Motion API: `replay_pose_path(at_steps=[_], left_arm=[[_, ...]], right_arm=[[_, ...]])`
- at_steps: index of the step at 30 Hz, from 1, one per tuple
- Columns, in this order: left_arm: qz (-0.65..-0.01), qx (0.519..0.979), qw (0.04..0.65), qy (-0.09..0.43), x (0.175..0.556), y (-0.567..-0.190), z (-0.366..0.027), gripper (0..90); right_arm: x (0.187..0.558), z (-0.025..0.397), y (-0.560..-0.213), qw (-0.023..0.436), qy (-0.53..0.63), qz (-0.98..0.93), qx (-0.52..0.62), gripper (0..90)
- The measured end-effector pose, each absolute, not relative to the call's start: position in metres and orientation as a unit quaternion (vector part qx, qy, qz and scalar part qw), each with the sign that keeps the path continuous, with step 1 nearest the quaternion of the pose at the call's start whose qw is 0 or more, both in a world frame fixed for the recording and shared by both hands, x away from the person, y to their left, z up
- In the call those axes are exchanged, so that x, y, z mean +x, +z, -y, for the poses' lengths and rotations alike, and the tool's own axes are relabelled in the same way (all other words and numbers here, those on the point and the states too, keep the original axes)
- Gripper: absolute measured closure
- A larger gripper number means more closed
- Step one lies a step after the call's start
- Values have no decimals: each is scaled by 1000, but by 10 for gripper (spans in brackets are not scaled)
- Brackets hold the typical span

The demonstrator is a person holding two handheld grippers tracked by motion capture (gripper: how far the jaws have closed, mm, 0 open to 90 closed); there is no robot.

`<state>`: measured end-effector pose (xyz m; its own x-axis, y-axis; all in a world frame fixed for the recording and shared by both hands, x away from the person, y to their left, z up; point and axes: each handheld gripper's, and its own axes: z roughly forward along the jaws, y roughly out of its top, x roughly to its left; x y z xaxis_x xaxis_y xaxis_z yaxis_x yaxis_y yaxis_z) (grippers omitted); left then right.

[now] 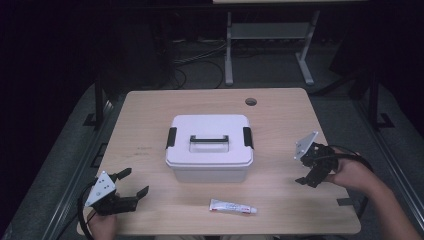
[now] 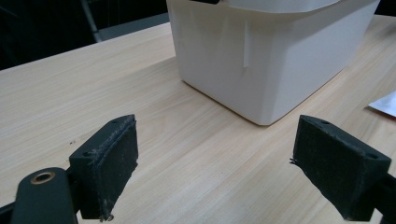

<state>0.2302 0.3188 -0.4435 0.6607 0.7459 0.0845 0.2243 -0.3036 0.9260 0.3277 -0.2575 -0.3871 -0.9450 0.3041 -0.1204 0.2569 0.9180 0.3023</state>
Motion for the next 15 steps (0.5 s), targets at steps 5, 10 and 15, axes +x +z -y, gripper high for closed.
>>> replay_pose_path(at_steps=[5,10,15], left_arm=[[-317,765,497,261,230,-444,-318,136],[-314,768,495,258,229,-445,-317,135],[-310,769,494,261,228,-444,-316,135]], right_arm=[[331,255,-390,79,140,-977,142,171],[332,250,-391,76,138,-978,138,171],[331,246,-386,80,141,-977,135,172]])
